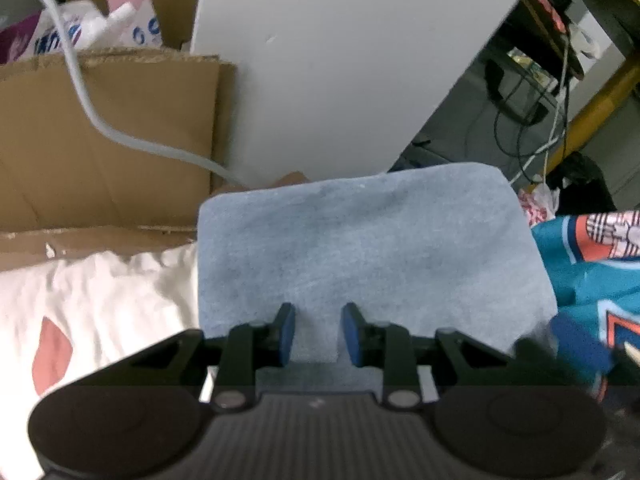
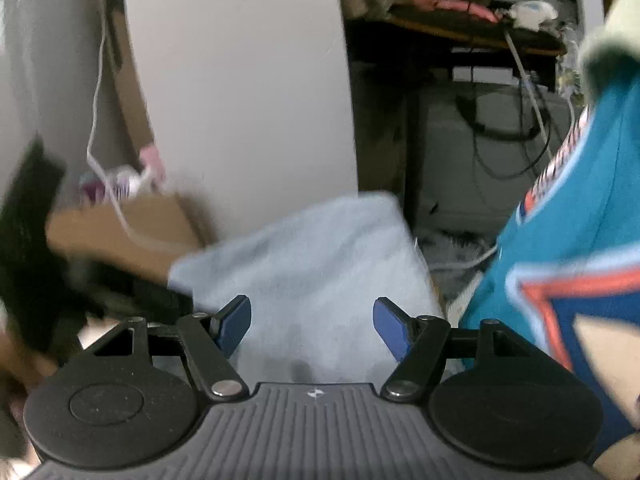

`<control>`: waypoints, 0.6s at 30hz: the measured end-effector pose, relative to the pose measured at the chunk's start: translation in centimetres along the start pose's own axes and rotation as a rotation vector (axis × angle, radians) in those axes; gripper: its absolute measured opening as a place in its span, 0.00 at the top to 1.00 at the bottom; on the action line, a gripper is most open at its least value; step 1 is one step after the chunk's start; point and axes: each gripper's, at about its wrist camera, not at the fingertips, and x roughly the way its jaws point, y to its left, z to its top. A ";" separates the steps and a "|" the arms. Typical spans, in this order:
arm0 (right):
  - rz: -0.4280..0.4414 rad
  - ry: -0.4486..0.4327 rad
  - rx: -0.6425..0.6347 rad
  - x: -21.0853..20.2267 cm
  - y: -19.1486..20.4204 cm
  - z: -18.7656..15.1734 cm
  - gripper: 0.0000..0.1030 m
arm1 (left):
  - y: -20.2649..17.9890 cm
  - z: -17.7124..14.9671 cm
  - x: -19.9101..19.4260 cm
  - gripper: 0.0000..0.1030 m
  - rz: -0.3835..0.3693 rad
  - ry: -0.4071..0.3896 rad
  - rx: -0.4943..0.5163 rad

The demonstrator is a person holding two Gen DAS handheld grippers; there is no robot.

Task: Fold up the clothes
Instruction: 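Carry the held jeans with both tools toward the cardboard box, then lower the jeans onto the stack and open both tools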

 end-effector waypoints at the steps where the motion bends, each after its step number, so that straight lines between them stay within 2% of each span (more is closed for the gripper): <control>1: -0.006 0.021 0.009 0.5 -0.2 -0.4 0.29 | -0.2 0.0 0.0 0.71 0.005 -0.006 0.006; 3: -0.008 0.051 0.034 1.5 -0.7 -1.0 0.29 | -0.2 0.1 -0.1 0.71 0.003 -0.017 0.004; 7: -0.023 0.052 0.030 1.9 -0.8 -1.1 0.29 | -0.3 0.8 -0.5 0.71 -0.012 -0.049 0.000; 14: -0.039 0.046 0.038 4.3 -1.6 1.3 0.30 | -0.9 2.0 0.3 0.67 -0.004 -0.069 0.031; 18: -0.101 0.063 -0.015 6.0 -1.1 3.0 0.36 | -1.1 2.1 1.0 0.62 -0.011 -0.091 0.048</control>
